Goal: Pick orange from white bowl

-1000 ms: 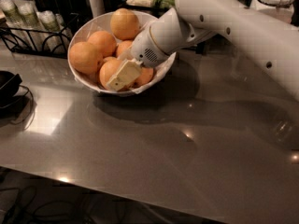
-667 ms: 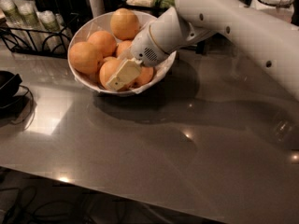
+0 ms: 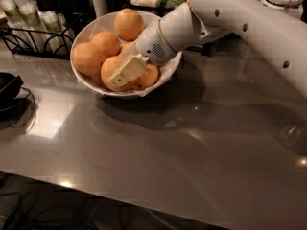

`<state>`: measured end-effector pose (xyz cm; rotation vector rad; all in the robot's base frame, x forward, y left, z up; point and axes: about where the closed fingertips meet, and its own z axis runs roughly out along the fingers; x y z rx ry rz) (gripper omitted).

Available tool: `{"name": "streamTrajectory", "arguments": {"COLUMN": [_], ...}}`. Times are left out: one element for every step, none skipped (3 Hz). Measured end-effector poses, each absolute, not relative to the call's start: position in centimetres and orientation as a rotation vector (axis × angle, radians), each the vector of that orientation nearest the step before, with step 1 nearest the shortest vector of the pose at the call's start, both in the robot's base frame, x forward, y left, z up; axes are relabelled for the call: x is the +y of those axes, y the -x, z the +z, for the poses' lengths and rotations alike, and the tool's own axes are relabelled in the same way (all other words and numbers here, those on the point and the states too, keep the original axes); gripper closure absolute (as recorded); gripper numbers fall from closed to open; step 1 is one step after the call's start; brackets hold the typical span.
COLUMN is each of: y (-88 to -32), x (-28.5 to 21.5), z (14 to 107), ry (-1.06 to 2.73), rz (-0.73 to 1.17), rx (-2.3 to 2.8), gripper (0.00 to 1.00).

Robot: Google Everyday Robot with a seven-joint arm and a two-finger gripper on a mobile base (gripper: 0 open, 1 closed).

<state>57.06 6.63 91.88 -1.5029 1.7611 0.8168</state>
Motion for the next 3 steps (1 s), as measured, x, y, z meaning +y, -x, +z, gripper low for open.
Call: {"name": "streamTrajectory", "arguments": {"y": [-56.5,-55.9,-55.9], "x": [5.7,4.4,4.4], "z": [94.7,96.9,96.9], "ry": [1.448,1.388,1.388], "rz": [0.873,0.9,0.9], "rx": [1.667,1.606,1.606], "gripper": [1.0,1.0,1.0]}}
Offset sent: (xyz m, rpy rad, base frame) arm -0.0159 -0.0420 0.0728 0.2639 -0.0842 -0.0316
